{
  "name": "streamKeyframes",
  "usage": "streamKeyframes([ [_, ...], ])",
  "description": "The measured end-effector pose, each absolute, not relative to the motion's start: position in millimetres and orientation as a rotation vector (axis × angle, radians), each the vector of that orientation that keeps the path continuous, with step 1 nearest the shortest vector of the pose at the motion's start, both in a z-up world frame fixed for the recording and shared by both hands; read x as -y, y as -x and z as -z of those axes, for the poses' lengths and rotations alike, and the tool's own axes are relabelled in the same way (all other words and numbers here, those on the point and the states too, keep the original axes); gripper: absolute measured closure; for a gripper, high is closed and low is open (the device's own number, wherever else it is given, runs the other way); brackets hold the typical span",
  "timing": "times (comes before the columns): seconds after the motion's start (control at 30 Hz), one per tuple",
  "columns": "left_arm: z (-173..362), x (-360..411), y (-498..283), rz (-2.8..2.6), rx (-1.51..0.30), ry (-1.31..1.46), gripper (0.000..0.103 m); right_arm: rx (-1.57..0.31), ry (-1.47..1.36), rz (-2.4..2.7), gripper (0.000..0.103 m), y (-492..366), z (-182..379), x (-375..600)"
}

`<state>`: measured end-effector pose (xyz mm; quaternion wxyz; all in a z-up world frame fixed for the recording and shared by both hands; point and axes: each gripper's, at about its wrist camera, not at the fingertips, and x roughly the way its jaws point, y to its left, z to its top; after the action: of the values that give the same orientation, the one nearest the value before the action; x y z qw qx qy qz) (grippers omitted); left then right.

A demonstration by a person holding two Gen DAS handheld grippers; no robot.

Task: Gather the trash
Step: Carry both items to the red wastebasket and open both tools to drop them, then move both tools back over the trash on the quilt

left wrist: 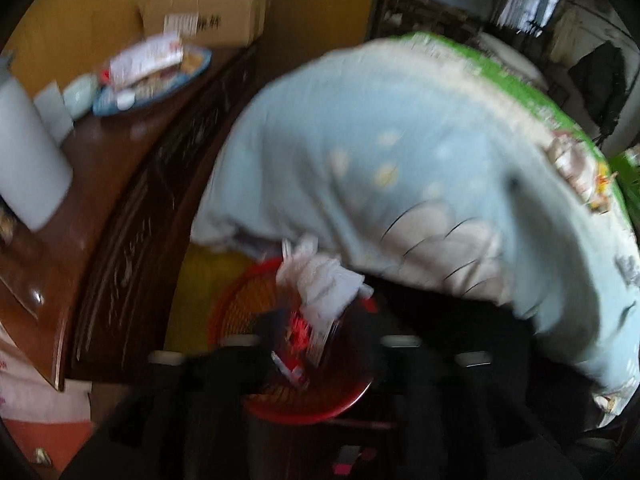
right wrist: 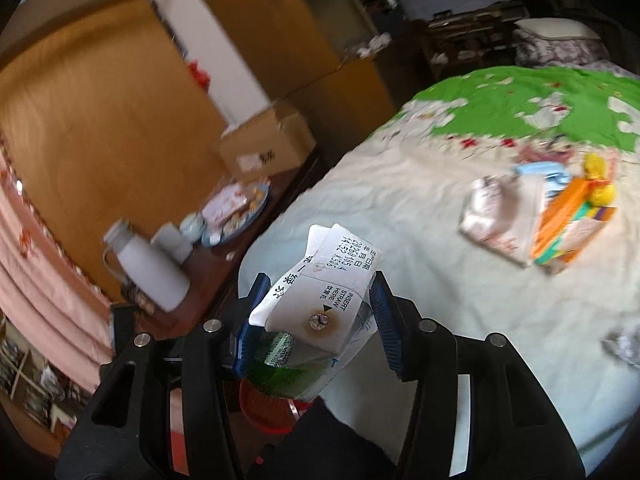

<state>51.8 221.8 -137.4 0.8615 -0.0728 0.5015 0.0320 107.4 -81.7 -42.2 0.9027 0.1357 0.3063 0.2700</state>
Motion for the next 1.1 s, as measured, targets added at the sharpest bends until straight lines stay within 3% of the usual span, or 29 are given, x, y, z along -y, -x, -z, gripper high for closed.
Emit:
streamKeyframes([
  [0.03,142,-226,-52,-0.076,-1.059,0.160,0.027,-0.649,-0.264,-0.563,0.052,-109,44,73],
  [0.43,152,-297,-54,-0.231,-1.014,0.262,0.010,-0.823,-0.116,-0.702,0.051,-124,75,-26],
  [0.67,158,-339,-47,-0.312,-0.999,0.351,0.009,-0.918,-0.007,-0.819,0.048,-124,96,-96],
  [0.83,164,-355,-43,-0.325,-0.996,0.394,0.009,-0.954,0.026,-0.848,0.029,-126,103,-122],
  [1.1,163,-353,-40,-0.311,-0.988,0.382,0.009,-0.948,0.007,-0.811,0.028,-130,101,-117],
])
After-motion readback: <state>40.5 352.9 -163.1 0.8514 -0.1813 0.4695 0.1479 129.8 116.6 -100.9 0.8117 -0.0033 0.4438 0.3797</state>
